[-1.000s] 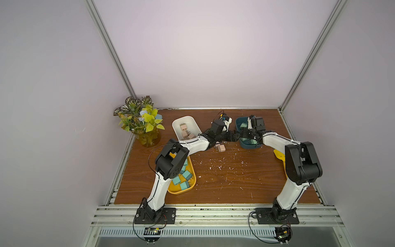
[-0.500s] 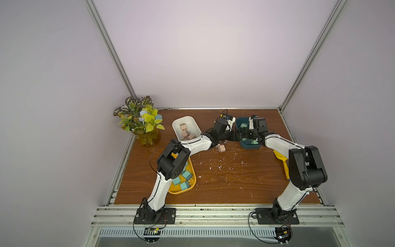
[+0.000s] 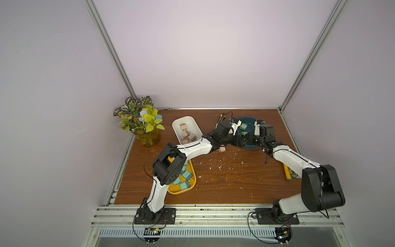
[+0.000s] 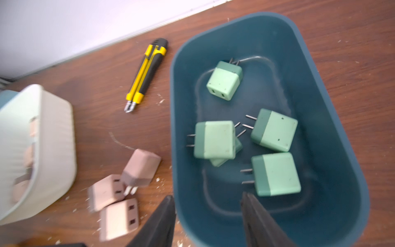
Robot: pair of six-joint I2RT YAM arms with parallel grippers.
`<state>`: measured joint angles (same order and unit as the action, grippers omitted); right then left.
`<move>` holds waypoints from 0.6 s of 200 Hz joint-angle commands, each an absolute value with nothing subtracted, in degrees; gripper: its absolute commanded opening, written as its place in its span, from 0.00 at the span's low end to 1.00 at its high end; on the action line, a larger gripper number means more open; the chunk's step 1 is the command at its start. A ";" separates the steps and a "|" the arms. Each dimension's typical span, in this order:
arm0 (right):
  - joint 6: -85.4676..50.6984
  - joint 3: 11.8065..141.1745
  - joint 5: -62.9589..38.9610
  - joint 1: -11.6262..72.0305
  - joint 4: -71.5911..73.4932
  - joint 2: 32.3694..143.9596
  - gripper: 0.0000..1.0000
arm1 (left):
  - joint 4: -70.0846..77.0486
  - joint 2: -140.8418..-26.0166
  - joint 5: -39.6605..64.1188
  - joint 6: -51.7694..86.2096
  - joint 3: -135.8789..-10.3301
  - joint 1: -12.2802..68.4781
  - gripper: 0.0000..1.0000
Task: Place the plugs by color into the storage box
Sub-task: Place the plug in the storage box.
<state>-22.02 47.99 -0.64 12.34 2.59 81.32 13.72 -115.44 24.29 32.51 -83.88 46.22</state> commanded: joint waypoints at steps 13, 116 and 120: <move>-23.77 43.75 -5.65 14.18 1.60 72.27 0.54 | 12.52 -112.61 15.70 31.99 -77.58 44.29 0.83; -22.70 37.85 -7.82 17.31 0.20 62.45 0.56 | 11.23 -101.95 9.58 28.71 -65.79 44.30 0.82; -22.61 37.69 -7.96 17.33 0.31 62.33 0.57 | 11.12 -101.60 9.62 28.66 -65.40 44.30 0.82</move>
<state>-24.32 38.41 -4.25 18.17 2.37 66.22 17.41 -102.08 24.80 30.11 -68.86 49.25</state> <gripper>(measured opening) 0.558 0.818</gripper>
